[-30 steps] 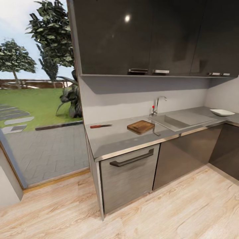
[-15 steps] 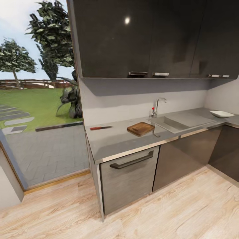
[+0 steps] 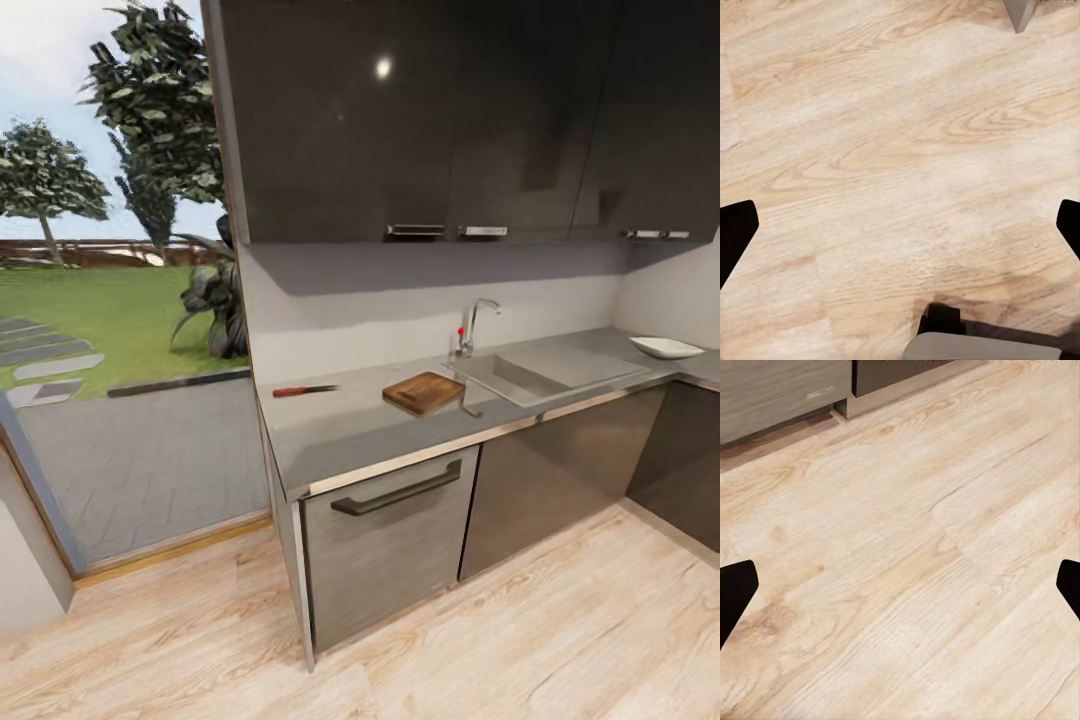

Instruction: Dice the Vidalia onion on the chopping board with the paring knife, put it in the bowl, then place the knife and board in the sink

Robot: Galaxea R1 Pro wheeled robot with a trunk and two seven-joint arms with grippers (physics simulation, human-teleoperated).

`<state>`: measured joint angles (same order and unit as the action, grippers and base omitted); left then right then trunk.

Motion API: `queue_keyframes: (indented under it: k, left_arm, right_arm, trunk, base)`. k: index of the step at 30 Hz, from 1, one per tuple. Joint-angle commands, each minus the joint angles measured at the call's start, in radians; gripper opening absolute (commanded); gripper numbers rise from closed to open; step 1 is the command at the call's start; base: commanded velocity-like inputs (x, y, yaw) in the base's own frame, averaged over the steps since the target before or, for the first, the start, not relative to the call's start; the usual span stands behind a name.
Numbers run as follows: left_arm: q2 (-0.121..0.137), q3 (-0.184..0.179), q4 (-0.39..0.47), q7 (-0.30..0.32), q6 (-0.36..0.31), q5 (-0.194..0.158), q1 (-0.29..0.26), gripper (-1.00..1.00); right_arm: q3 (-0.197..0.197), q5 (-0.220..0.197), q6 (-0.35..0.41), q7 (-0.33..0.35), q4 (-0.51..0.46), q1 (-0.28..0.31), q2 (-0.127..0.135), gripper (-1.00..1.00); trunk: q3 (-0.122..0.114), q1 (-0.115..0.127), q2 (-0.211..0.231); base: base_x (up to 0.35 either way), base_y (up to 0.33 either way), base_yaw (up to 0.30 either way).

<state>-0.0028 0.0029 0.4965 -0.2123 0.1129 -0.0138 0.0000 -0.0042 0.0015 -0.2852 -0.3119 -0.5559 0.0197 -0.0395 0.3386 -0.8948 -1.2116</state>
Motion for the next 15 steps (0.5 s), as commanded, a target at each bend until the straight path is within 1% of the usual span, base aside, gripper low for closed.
queue_keyframes:
  k: [1,15]
  left_arm:
    - [0.0,0.0,0.001,-0.002,0.002,-0.002,0.0,1.0]
    - [0.0,0.0,0.001,-0.002,0.002,-0.002,0.0,1.0]
  right_arm:
    - [0.0,0.0,-0.003,-0.003,0.001,0.0,0.0,1.0]
    - [0.0,0.0,-0.003,-0.003,0.002,0.001,0.0,1.0]
  trunk:
    - [-0.002,0.004,0.007]
    - [-0.046,0.058,0.105]
  base:
    - [0.0,0.0,0.0]
    - [0.0,0.0,0.0]
